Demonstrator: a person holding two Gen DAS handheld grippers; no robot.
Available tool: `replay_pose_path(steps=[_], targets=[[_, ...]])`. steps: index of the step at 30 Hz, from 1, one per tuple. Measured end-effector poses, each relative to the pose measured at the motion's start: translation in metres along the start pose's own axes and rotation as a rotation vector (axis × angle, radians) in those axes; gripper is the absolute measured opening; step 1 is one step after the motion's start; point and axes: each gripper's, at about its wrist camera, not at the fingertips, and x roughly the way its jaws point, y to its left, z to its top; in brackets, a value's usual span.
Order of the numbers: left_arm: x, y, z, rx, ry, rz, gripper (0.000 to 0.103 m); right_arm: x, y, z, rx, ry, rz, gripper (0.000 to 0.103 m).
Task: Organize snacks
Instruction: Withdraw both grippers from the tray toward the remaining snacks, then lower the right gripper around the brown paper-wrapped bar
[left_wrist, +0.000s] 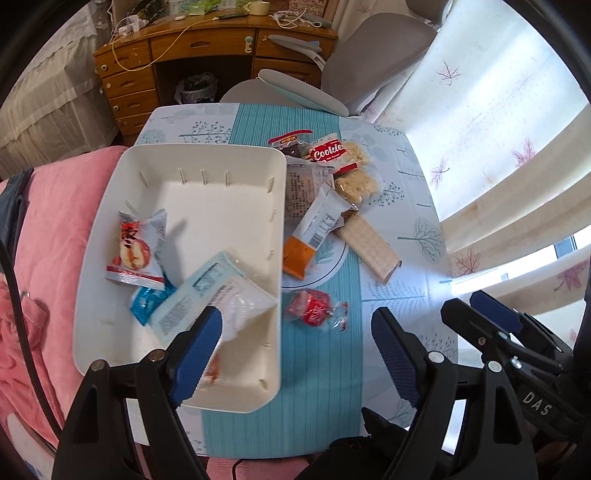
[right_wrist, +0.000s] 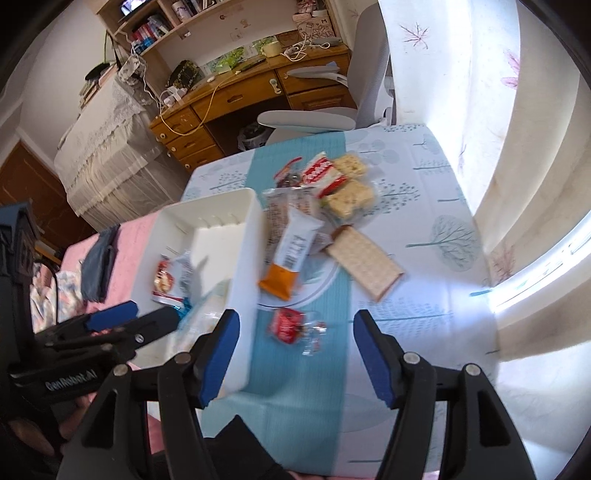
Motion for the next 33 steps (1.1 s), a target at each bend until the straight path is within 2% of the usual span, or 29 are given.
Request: replay_pose_path(steps=[8,17,23,27,33], targets=[[0.027,-0.029,0.007,-0.032,-0.017,0.027,0.082,0.013,-0.033,0.001,-0.127,0.007,-0.042,0.065],[0.064,-0.060,0.036,-0.011,-0.024,0.116,0.082,0.051,-0.058,0.004,-0.329,-0.017,-0.078,0.065],[0.095,-0.072,0.053,0.007,0.000,0.208,0.082,0.081,-0.064,0.007,-0.404,-0.030,-0.011,0.065],[0.111,-0.074,0.063,0.008,-0.016,0.275,0.082,0.097,-0.067,0.007,-0.416,-0.027,0.016,0.065],[0.135,-0.072,0.075,-0.009,0.001,0.325,0.082,0.121,-0.068,0.006,-0.489,-0.060,0.002,0.065]])
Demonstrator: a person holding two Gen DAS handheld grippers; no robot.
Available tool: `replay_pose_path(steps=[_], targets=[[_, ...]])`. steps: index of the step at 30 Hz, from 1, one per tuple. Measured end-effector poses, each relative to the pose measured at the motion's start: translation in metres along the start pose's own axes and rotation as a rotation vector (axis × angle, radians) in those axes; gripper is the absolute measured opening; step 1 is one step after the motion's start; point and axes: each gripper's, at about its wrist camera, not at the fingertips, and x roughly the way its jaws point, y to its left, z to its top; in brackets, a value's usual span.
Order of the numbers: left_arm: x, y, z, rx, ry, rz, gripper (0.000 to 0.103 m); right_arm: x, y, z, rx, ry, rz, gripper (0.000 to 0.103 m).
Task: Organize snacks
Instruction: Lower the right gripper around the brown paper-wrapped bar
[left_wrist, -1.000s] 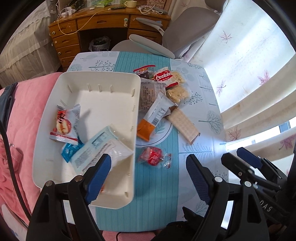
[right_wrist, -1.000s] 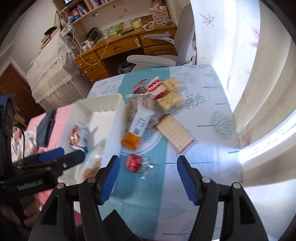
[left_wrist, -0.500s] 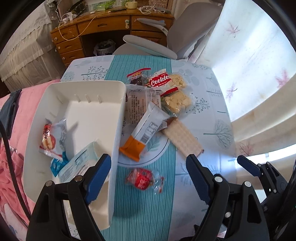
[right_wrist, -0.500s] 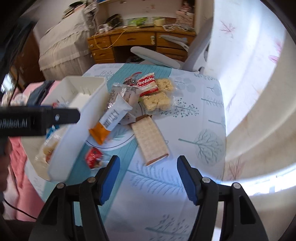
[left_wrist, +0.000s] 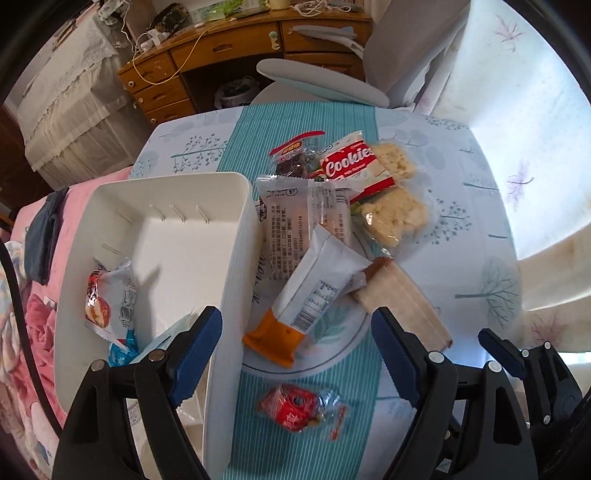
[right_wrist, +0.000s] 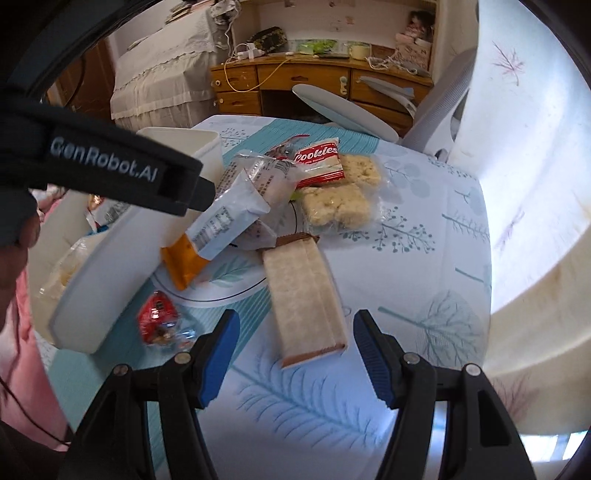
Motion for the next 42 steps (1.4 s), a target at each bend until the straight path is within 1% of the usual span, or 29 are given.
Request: replay_pose_path(steps=[6,13,18,20,23,25,30,32,36,37,38,42], targets=[[0.016,-0.005,0.006,-0.004,0.008,0.060,0.082,0.024,-0.007,0.000,-0.018,-0.008,-0.002,0.065],[0.029,-0.009,0.012,0.008,0.023,0.090,0.082,0.048,-0.013,0.001,-0.038,0.004,0.014,0.065],[0.037,-0.012,0.016,0.016,0.023,0.106,0.076,0.056,-0.013,0.001,-0.058,0.011,0.032,0.065],[0.041,-0.012,0.017,0.015,0.029,0.110,0.070,0.059,-0.012,0.001,-0.061,0.017,0.034,0.065],[0.048,-0.010,0.020,0.009,0.039,0.114,0.064,0.063,-0.011,-0.001,-0.062,0.033,0.036,0.065],[0.051,-0.008,0.021,0.003,0.042,0.103,0.063,0.066,-0.011,-0.002,-0.062,0.043,0.039,0.065],[0.053,-0.009,0.021,0.002,0.033,0.061,0.051,0.077,-0.012,-0.001,-0.056,0.080,0.058,0.065],[0.054,-0.009,0.021,0.003,0.029,0.037,0.043,0.078,-0.010,-0.001,-0.058,0.076,0.054,0.064],[0.057,-0.009,0.022,-0.002,0.030,0.002,0.033,0.080,-0.007,0.000,-0.057,0.082,0.037,0.064],[0.057,-0.009,0.022,-0.003,0.029,-0.011,0.029,0.080,-0.006,0.001,-0.056,0.083,0.034,0.064],[0.058,-0.009,0.022,-0.006,0.027,-0.028,0.023,0.080,-0.006,0.001,-0.056,0.084,0.029,0.064],[0.057,-0.009,0.021,-0.003,0.020,-0.042,0.021,0.079,-0.004,0.001,-0.065,0.091,0.024,0.061]])
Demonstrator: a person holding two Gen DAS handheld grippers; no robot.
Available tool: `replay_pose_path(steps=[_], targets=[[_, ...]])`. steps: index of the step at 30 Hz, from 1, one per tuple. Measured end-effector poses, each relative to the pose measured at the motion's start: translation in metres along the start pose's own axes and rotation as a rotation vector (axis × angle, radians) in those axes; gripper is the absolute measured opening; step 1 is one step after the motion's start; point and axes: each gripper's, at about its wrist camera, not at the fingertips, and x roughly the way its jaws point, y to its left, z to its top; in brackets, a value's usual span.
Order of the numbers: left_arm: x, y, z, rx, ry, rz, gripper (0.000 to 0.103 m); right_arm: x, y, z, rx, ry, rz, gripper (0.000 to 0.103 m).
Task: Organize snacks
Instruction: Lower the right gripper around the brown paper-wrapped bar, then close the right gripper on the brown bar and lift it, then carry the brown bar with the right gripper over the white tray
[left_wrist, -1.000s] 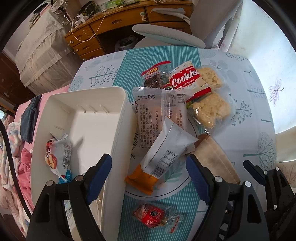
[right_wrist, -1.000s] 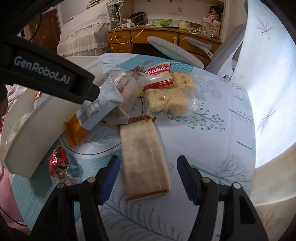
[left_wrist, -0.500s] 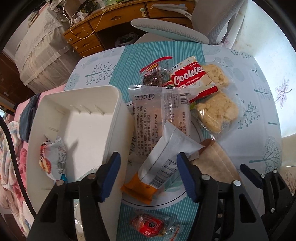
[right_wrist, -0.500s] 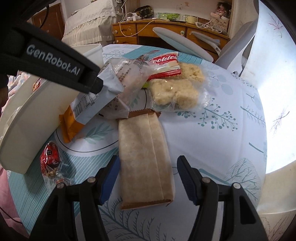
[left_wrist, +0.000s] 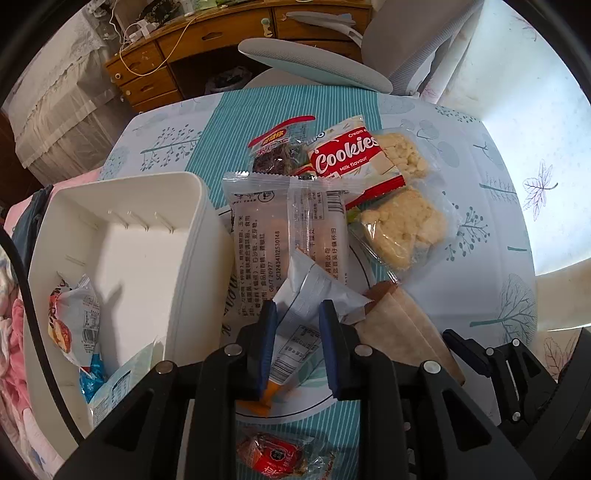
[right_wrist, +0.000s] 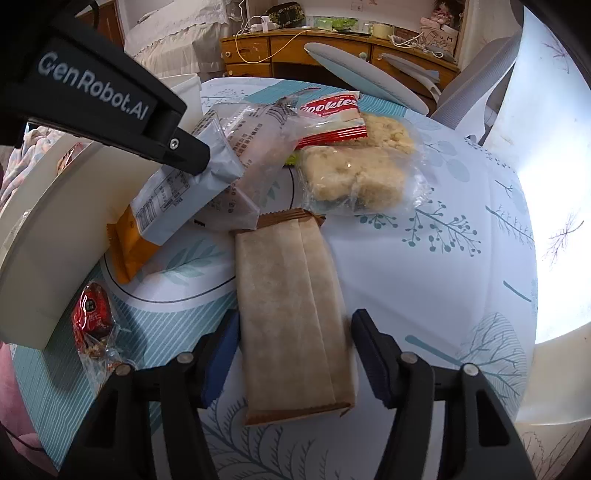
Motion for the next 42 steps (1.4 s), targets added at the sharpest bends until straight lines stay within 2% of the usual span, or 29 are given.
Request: replay_pose_path(steps=[3,5,8,13,17,23,32,42], targets=[[-0.001,0.003,-0.001,-0.008,-0.003,-0.016,0.018,0.000,0.002,0.002,-0.015,0.016,-0.004,0.059],[-0.003,0.005,-0.002,-0.012,-0.001,-0.022,0.011,0.000,0.002,0.004,-0.015,0.026,-0.003,0.058],[-0.004,0.006,-0.004,-0.009,0.016,-0.040,0.005,0.002,0.002,0.006,-0.013,0.043,-0.005,0.057],[-0.007,0.007,-0.012,-0.016,0.041,-0.073,0.003,0.003,0.002,0.010,0.004,0.082,-0.007,0.056],[-0.020,0.004,-0.018,-0.003,0.027,-0.094,0.003,0.001,0.002,0.007,0.039,0.121,-0.010,0.056],[-0.040,0.002,-0.028,0.002,0.017,-0.124,0.003,-0.010,0.002,-0.007,0.152,0.178,0.013,0.056],[-0.073,0.013,-0.047,-0.009,-0.004,-0.153,0.003,-0.028,-0.008,-0.030,0.338,0.274,-0.040,0.055],[-0.117,0.030,-0.071,-0.010,-0.022,-0.181,0.003,-0.055,-0.021,-0.061,0.590,0.321,0.034,0.055]])
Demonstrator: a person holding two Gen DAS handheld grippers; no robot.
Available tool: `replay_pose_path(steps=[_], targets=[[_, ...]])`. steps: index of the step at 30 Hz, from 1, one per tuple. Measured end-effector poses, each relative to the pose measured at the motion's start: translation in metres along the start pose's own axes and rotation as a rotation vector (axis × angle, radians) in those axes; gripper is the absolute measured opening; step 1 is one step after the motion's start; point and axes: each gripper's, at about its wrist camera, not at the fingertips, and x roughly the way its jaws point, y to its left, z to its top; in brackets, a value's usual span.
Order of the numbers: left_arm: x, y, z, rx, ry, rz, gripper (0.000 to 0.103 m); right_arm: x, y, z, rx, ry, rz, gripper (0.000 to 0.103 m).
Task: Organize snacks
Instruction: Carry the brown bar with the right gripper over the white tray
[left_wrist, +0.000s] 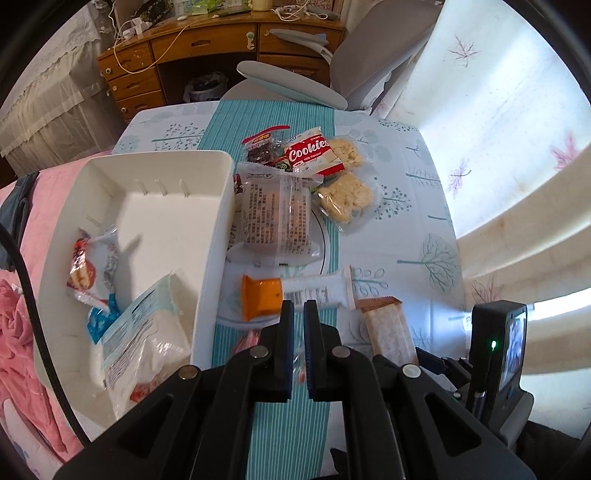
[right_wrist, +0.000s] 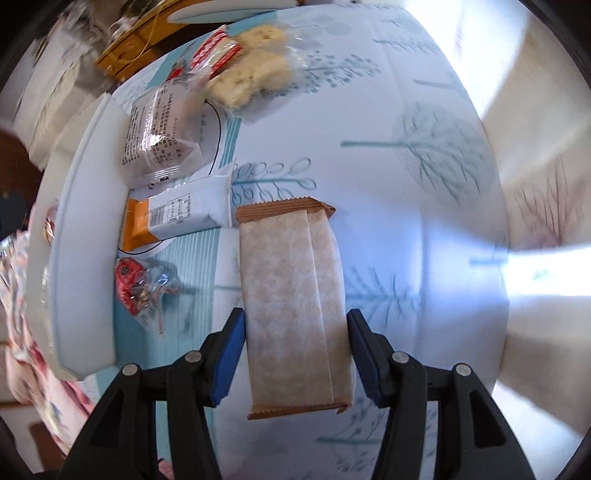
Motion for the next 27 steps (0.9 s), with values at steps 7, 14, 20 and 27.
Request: replay_pose_path(steps=[7,14,20,27], targets=[[-0.033,0.012,-0.019,0.000,-0.019,-0.011,0.003,-0.015,-0.002,-0.010,0.064,0.010,0.013,0.055],[-0.071,0.040,-0.027,-0.038,-0.068,-0.025,0.003,-0.043,0.020,-0.007,0.050,-0.049,0.037,0.055],[-0.098,0.070,-0.026,-0.060,-0.096,-0.057,0.003,-0.063,0.054,-0.004,0.006,-0.109,0.020,0.055],[-0.116,0.105,-0.021,-0.049,-0.116,-0.069,0.003,-0.088,0.097,-0.006,-0.020,-0.171,0.005,0.055]])
